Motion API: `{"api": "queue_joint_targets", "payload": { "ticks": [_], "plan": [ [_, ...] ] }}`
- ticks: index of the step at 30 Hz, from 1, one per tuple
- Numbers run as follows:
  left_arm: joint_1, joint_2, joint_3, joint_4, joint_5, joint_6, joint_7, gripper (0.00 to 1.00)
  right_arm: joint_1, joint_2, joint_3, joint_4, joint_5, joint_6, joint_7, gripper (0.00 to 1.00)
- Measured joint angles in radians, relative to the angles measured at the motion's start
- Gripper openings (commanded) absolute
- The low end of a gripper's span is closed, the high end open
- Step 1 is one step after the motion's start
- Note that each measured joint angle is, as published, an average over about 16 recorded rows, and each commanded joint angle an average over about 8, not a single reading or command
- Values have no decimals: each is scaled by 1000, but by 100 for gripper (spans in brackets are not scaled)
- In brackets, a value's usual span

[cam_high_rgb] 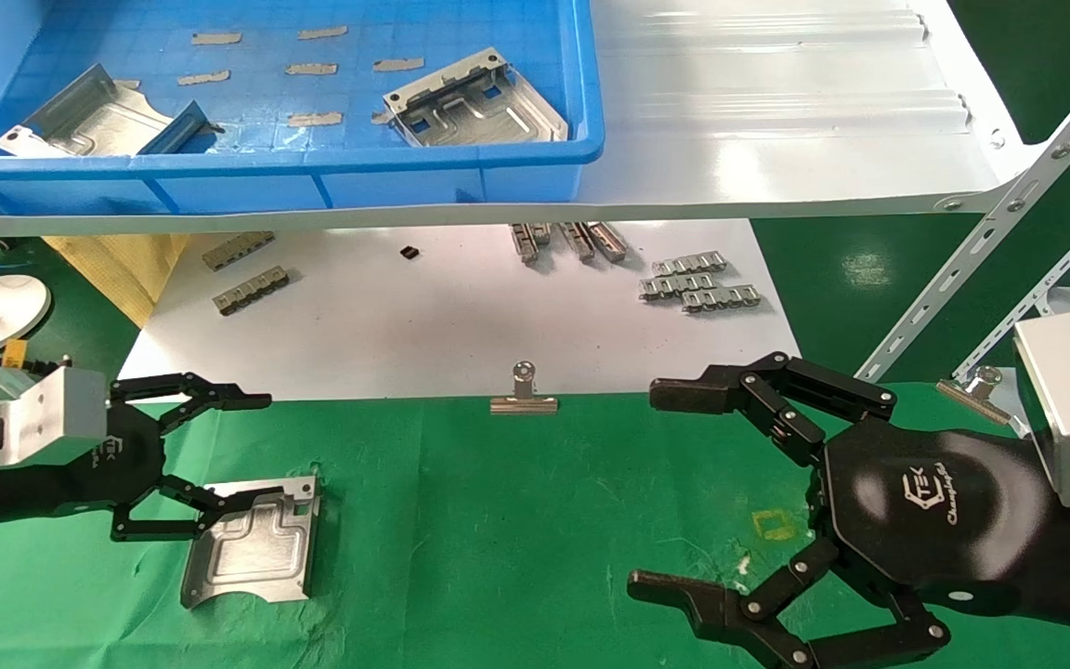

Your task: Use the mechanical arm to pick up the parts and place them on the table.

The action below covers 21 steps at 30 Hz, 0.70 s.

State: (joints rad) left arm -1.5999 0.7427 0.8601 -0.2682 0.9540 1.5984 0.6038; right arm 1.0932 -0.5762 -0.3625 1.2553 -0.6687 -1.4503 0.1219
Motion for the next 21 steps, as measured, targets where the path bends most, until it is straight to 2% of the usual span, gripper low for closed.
{"api": "queue_joint_targets", "payload": {
  "ticks": [9,21],
  "plan": [
    [30,-6,-34,-61,-7,-7,-41,100,0,0,0,0,0,0,0,100],
    [128,-31,-142,-250,-50,-26,-189,100,0,0,0,0,0,0,0,100]
  ]
}}
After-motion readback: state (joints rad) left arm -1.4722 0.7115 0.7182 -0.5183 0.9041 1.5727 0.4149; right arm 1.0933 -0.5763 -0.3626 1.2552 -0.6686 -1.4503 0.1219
